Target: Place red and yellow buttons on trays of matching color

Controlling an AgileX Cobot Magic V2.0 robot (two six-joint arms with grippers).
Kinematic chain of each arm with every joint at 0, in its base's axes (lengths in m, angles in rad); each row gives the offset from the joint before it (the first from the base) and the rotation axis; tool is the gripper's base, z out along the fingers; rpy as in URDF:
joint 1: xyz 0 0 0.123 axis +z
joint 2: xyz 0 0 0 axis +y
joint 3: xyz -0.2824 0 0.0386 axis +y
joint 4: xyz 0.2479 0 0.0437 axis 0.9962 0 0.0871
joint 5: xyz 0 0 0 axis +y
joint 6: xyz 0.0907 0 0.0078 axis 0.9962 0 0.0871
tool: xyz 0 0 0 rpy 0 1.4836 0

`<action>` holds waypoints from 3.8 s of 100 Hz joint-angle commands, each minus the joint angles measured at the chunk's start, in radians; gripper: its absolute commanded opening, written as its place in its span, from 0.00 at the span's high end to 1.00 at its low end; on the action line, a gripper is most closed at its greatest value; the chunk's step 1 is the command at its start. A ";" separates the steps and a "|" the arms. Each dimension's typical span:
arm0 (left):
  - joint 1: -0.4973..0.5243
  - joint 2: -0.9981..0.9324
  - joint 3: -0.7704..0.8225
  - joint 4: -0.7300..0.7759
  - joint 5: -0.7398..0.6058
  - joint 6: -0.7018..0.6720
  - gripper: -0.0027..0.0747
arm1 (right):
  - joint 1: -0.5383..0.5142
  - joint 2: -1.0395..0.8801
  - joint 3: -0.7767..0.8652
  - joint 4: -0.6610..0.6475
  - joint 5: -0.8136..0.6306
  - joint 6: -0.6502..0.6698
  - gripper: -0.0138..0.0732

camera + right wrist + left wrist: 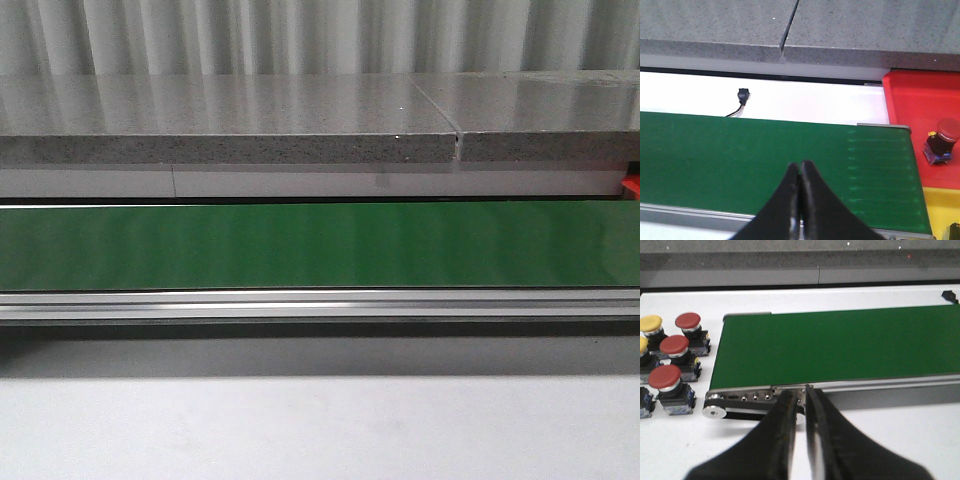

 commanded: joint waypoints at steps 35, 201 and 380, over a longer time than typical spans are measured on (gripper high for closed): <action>-0.006 0.018 -0.042 0.016 0.017 -0.086 0.13 | 0.002 -0.001 -0.025 0.010 -0.065 -0.012 0.92; 0.542 1.099 -0.521 -0.047 -0.014 -0.115 0.13 | 0.002 -0.001 -0.025 0.010 -0.063 -0.012 0.92; 0.542 1.361 -0.521 -0.061 -0.252 -0.115 0.43 | 0.002 -0.001 -0.025 0.010 -0.063 -0.012 0.92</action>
